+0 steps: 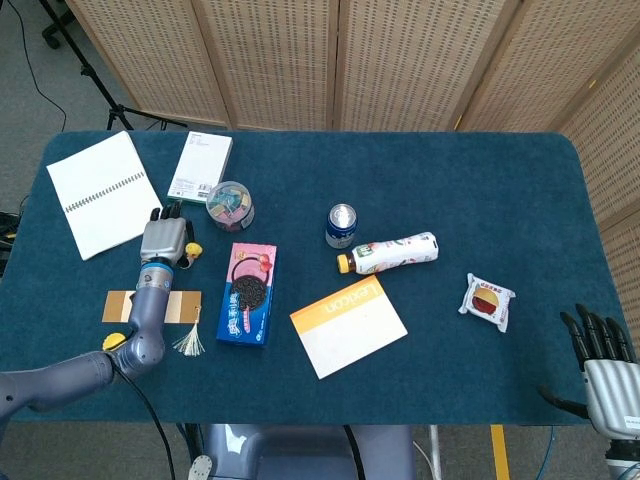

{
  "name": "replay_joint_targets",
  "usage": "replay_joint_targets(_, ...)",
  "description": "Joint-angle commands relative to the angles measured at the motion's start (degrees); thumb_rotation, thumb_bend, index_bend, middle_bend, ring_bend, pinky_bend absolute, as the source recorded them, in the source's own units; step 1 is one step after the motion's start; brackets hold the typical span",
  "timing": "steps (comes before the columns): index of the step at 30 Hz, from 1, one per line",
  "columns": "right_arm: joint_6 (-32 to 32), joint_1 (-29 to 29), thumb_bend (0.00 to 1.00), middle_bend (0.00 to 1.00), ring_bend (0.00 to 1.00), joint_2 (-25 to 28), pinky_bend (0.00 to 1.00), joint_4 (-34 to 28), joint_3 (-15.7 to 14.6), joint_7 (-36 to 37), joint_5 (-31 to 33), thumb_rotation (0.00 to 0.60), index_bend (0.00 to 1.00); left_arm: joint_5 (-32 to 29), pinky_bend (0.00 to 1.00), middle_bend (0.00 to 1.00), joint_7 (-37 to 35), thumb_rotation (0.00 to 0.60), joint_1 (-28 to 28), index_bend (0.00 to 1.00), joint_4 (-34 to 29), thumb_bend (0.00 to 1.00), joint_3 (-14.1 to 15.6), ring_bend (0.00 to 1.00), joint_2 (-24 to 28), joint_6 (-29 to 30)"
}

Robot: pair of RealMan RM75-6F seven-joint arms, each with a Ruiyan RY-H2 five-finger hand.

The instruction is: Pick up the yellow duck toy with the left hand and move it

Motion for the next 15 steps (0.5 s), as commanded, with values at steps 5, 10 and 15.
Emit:
replay_joint_targets(5,0.4,-0.1,0.00,0.00,0.00,-0.1,0.00,-0.1,-0.1,-0.2,-0.4,0.600,0.03,2.5,0.00,0.00,-0.9,0.600,1.9,0.56,-6.2,0.26,1.2,0.00,2.8,1.9)
replay_joint_targets(10,1.0,-0.4,0.00,0.00,0.00,-0.2,0.00,-0.2,-0.2,-0.8,-1.0,0.600,0.03,8.4,0.00,0.00,-2.1,0.600,5.0,0.56,-15.7,0.26,3.7,0.00,7.5,6.1)
replay_joint_targets(15,2.1,-0.8,0.00,0.00,0.00,-0.3,0.00,-0.5,-0.5,-1.5,-2.2,0.600,0.03,12.9,0.00,0.00,-4.4,0.600,8.1,0.56,-23.7,0.26,5.5,0.00,12.7,8.4)
